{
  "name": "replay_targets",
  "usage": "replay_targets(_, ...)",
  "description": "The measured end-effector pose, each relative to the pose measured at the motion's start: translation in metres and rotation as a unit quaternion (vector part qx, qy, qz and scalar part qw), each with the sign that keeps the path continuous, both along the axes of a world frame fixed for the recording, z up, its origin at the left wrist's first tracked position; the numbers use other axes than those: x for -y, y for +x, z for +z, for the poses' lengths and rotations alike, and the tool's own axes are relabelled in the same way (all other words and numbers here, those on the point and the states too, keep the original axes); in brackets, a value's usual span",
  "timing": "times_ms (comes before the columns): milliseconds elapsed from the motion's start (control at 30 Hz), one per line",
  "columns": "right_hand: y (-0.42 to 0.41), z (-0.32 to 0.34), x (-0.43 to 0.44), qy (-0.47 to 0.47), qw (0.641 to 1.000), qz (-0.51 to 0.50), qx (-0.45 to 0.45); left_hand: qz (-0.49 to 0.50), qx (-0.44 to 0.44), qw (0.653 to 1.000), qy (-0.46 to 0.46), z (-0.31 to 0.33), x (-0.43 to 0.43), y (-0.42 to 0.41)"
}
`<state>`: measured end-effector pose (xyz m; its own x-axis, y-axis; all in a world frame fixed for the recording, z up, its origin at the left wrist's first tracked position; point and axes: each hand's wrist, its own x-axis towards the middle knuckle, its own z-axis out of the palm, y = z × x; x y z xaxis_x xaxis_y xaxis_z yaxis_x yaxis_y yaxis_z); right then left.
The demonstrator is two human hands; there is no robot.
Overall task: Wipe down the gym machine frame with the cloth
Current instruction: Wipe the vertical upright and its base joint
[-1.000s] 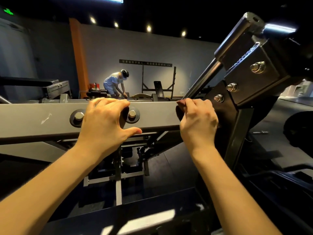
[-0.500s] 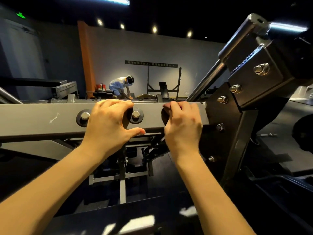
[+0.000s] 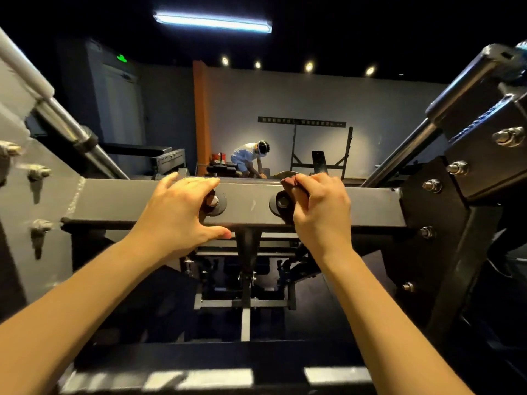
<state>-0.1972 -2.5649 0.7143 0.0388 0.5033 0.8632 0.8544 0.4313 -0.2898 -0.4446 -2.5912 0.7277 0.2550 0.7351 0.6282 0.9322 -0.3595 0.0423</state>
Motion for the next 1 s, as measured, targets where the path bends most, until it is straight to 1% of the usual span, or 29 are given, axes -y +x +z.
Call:
replay_targets(100,-0.006,0.011,-0.005,-0.016,0.998,0.054,-0.035,-0.002,0.016,1.0,-0.001,0.001,-0.002,-0.006)
replay_targets(133,-0.01,0.015,-0.007,-0.018,0.997,0.066,-0.032,-0.004,0.022,1.0,-0.001,0.001,-0.003,-0.006)
replay_targets(233,-0.032,0.018,-0.003,0.006,0.997,0.072,0.03,-0.006,0.036,0.999,-0.006,0.001,-0.006,-0.008)
replay_targets(300,-0.042,0.008,0.001,0.032,0.992,0.07,0.097,-0.01,0.05,0.999,-0.006,-0.001,-0.007,-0.009)
replay_targets(367,-0.043,-0.008,0.008,0.043,0.983,0.098,0.148,-0.013,0.067,0.998,-0.004,-0.004,-0.008,-0.01)
replay_targets(467,-0.035,-0.011,0.007,0.044,0.973,0.129,0.186,-0.025,0.085,0.996,-0.002,-0.007,-0.011,-0.012)
replay_targets(500,-0.036,-0.003,0.0,0.047,0.975,0.125,0.175,-0.027,0.088,0.996,0.0,-0.008,-0.011,-0.013)
replay_targets(600,-0.046,0.02,-0.022,0.037,0.99,0.104,0.084,-0.025,0.088,0.996,0.007,-0.008,-0.012,-0.013)
replay_targets(633,-0.05,0.019,-0.022,0.034,0.992,0.104,0.067,-0.025,0.089,0.996,0.008,-0.009,-0.012,-0.013)
replay_targets(700,-0.056,0.003,-0.008,0.032,0.987,0.126,0.089,-0.029,0.088,0.996,0.015,-0.01,-0.013,-0.013)
replay_targets(767,-0.053,-0.014,0.013,0.026,0.977,0.159,0.139,-0.035,0.092,0.995,0.022,-0.011,-0.013,-0.013)
replay_targets(833,-0.045,-0.007,0.008,0.029,0.973,0.162,0.163,-0.035,0.094,0.995,0.025,-0.012,-0.011,-0.013)
replay_targets(933,-0.042,0.024,-0.027,0.05,0.989,0.092,0.108,-0.033,0.093,0.995,0.021,-0.01,-0.011,-0.012)
replay_targets(1000,-0.047,0.024,-0.029,0.051,0.992,0.078,0.083,-0.03,0.091,0.995,0.018,-0.01,-0.011,-0.013)
